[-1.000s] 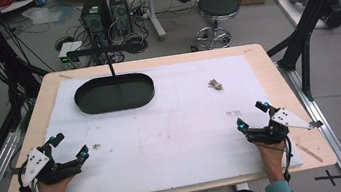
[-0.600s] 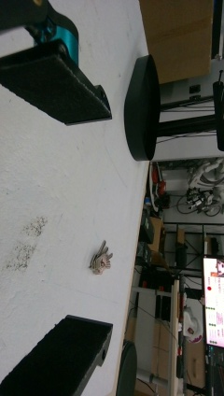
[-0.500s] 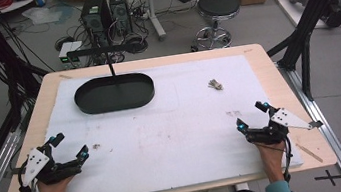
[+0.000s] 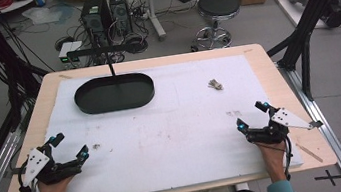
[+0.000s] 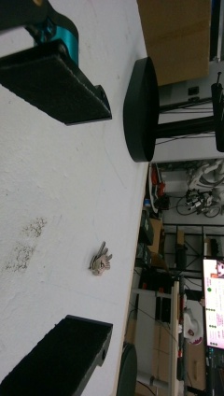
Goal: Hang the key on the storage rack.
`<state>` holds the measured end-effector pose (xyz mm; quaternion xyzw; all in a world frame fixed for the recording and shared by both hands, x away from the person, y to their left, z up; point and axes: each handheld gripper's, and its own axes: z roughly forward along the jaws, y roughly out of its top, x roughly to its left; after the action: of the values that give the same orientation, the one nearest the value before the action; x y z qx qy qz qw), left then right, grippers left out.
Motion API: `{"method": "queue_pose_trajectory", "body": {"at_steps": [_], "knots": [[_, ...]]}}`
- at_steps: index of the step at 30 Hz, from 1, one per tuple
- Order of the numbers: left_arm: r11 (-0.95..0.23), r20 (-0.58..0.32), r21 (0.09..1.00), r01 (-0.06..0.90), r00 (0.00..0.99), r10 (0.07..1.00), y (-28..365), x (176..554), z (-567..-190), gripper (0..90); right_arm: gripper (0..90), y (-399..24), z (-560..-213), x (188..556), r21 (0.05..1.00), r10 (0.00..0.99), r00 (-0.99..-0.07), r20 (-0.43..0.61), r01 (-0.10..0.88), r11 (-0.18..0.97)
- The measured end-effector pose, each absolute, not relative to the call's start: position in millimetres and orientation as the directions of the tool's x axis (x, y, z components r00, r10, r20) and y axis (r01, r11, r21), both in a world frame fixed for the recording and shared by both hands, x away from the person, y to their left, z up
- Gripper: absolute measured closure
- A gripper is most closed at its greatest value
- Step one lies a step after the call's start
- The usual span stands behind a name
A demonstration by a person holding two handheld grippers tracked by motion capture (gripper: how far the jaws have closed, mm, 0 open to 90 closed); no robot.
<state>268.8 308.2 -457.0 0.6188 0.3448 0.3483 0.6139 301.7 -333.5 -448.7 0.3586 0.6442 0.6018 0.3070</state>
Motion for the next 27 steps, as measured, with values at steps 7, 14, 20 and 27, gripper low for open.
{"method": "queue_pose_trajectory", "body": {"at_steps": [7,14,20,27], "knots": [[-0.008,0.009,1.000,-0.003,0.521,0.853,308.7,268.8,-457.1,5.0,0.6,-337.7,-436.5,306.0,0.993,0.832,-0.554,0.027,0.113,0.043],[-0.029,0.023,1.000,0.003,0.522,0.852,306.8,269.4,-456.6,5.0,0.6,-340.5,-400.4,333.0,0.977,0.826,-0.563,0.017,0.184,0.105],[-0.030,0.020,0.999,0.012,0.521,0.853,306.9,270.0,-456.4,5.0,0.6,-337.8,-362.8,373.6,0.949,0.808,-0.588,-0.035,0.234,0.211],[-0.031,0.020,0.999,0.012,0.519,0.854,306.3,270.0,-456.3,5.0,0.6,-337.0,-341.9,417.7,0.918,0.784,-0.620,0.006,0.314,0.241]]}}
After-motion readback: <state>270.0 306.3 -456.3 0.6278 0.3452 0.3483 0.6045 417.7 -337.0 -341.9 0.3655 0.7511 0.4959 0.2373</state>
